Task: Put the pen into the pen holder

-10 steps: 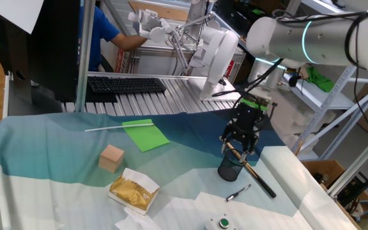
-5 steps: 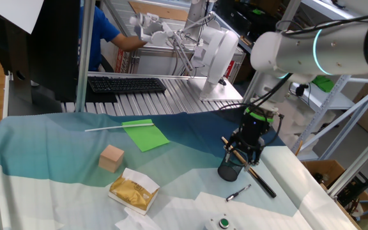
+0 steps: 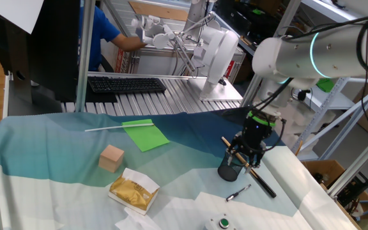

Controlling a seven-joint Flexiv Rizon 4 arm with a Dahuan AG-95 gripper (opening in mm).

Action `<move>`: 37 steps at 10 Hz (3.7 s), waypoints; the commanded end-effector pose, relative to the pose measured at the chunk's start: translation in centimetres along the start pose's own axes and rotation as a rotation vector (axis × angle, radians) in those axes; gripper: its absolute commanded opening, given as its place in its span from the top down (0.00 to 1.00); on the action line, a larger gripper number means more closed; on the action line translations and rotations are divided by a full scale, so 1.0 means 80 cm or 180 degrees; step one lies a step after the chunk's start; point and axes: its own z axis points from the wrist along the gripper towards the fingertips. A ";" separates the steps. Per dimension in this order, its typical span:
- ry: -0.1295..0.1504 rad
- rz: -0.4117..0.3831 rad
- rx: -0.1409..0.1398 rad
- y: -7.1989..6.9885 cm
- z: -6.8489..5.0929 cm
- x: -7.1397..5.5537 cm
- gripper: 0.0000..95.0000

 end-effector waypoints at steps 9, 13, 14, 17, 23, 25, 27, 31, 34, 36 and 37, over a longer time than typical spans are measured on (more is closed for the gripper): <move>-0.0236 -0.0136 0.0029 0.000 0.031 -0.008 0.60; -0.0272 -0.0076 0.0002 0.001 0.058 -0.017 0.60; -0.0282 -0.0079 -0.0021 0.000 0.067 -0.018 0.60; -0.0301 -0.0082 -0.0061 -0.003 0.086 -0.021 0.60; -0.0343 0.0229 -0.0125 -0.007 0.107 -0.027 0.60; -0.0373 0.0347 -0.0111 -0.007 0.109 -0.027 0.60; -0.0385 0.0476 -0.0121 -0.009 0.114 -0.028 0.60; -0.0442 0.0587 -0.0122 -0.018 0.140 -0.034 0.60; -0.0460 0.0564 -0.0105 -0.019 0.140 -0.030 0.60; -0.0467 0.0568 -0.0103 -0.020 0.140 -0.028 0.60; -0.0474 0.0577 -0.0101 -0.020 0.141 -0.029 0.60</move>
